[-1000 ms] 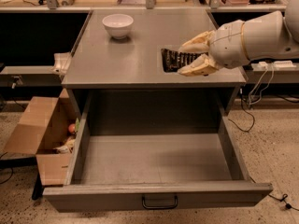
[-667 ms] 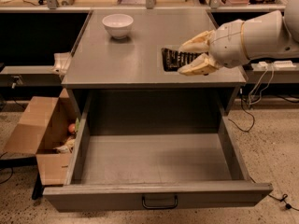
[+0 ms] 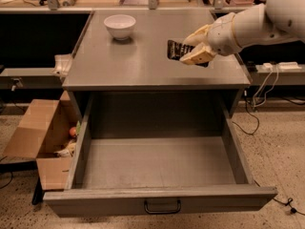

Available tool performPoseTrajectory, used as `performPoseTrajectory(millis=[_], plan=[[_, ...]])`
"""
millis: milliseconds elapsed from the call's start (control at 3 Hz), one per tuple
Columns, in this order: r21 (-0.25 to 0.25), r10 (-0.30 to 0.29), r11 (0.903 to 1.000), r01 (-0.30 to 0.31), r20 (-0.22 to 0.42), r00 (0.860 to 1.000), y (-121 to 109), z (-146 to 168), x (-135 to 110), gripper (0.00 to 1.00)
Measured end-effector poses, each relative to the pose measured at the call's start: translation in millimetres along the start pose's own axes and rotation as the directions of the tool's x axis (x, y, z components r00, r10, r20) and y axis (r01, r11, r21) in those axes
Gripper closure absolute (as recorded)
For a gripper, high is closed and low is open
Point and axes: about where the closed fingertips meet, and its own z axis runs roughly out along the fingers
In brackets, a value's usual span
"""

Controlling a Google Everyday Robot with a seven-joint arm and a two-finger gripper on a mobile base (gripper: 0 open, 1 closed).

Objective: Pick rxbar chocolate from top drawer and place on counter

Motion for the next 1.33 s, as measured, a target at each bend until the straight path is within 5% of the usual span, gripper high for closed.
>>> performPoseTrajectory(millis=[333,1000,1333], plan=[[0.002,0.084,0.9965,-0.084,-0.019,0.996,-32.2,21.7,21.9,1.00],[0.019,0.252,0.9677,-0.251,-0.035,0.967,-76.9,57.8,64.3,1.00],[0.022,0.315,0.9489,-0.315,-0.015,0.949,-89.4,67.0,75.3,0.82]])
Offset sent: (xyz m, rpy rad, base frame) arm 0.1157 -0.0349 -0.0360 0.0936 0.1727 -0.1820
